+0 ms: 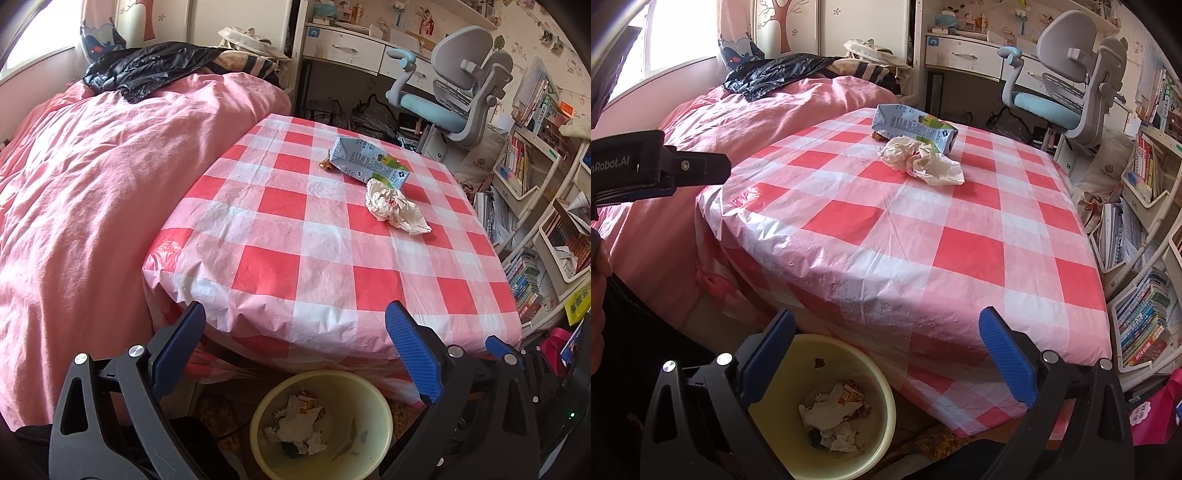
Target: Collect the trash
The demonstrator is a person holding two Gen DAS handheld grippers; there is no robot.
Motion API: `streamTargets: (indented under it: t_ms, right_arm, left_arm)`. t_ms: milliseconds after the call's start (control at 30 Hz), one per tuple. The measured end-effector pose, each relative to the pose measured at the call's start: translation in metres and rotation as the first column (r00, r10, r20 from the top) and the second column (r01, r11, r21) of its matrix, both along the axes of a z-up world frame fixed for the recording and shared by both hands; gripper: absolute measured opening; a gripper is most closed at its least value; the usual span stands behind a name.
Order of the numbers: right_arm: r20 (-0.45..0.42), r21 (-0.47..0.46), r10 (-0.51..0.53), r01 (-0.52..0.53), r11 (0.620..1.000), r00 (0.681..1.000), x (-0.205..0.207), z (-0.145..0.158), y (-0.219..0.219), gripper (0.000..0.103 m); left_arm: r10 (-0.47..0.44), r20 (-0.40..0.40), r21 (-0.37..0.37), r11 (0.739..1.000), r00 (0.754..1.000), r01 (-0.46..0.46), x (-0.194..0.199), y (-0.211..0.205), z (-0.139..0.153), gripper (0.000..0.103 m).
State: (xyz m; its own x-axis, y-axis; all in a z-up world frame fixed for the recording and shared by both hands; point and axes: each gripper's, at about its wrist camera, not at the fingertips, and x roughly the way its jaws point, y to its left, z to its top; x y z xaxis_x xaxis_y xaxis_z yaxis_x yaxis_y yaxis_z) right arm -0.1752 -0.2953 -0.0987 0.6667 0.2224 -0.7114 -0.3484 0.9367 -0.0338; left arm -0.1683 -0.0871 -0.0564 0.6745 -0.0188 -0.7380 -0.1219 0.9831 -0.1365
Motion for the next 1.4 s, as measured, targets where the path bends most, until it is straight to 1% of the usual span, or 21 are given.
streamTargets:
  t_ms: [1400]
  right_arm:
    - [0.015, -0.018, 0.021, -0.021, 1.000, 1.000, -0.0017, 0.0002, 0.0065, 0.096]
  left_arm:
    - [-0.015, -0.003, 0.008, 1.000, 1.000, 0.015, -0.0004, -0.0045, -0.0015, 0.094]
